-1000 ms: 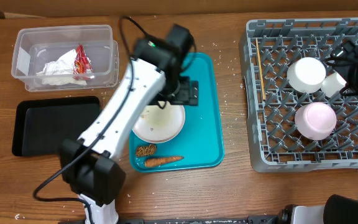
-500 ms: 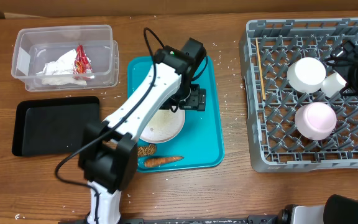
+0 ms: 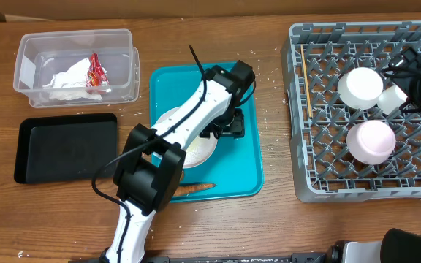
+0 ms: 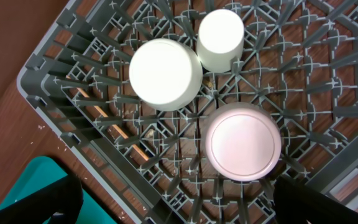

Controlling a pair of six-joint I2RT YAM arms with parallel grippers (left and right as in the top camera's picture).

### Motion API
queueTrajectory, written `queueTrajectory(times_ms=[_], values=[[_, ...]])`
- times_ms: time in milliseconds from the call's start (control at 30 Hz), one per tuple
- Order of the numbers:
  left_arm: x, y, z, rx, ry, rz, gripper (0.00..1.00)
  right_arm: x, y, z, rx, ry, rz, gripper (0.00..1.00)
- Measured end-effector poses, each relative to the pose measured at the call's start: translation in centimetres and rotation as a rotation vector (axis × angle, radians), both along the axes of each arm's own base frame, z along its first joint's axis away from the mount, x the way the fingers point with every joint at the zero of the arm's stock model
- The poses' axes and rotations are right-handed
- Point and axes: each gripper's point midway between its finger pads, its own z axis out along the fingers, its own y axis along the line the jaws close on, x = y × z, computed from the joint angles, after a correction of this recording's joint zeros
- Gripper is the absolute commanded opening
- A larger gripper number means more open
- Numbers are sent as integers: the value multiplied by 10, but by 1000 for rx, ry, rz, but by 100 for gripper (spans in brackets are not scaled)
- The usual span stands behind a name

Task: Sort waste into correct bins and load items into the dishwasher
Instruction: 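Reach the left gripper to the rice-covered white plate and grasp its rim, then lift the plate with the left gripper and carry it left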

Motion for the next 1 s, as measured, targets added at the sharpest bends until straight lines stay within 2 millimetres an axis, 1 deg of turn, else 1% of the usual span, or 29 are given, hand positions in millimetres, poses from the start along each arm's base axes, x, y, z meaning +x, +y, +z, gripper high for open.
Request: queueTrajectory(times_ms=[67,133,267,333,400,533,600,667,733,767,800,1000], values=[[5,-1,-2,-3,-22,14,68,0,0,0,0,0,0,100],[7,-2,-6,-4,-34,28,62,0,0,0,0,0,0,100],[3,2,-20,5,-27,57,58,0,0,0,0,0,0,100],[-3,6,-28,19,-14,64,54,0,0,0,0,0,0,100],[-7,9,-33,30,-5,74,52,0,0,0,0,0,0,100],[-5,9,-34,28,-13,79,44,0,0,0,0,0,0,100],[-4,10,-34,34,-19,81,42,0,0,0,0,0,0,100],[-3,12,-34,42,-24,81,36,0,0,0,0,0,0,100],[-3,15,-34,60,-27,80,24,0,0,0,0,0,0,100],[-4,17,-34,70,-27,78,11,0,0,0,0,0,0,100],[-4,20,-33,83,-28,81,5,0,0,0,0,0,0,100],[-3,22,-30,99,-45,75,4,0,0,0,0,0,0,100]])
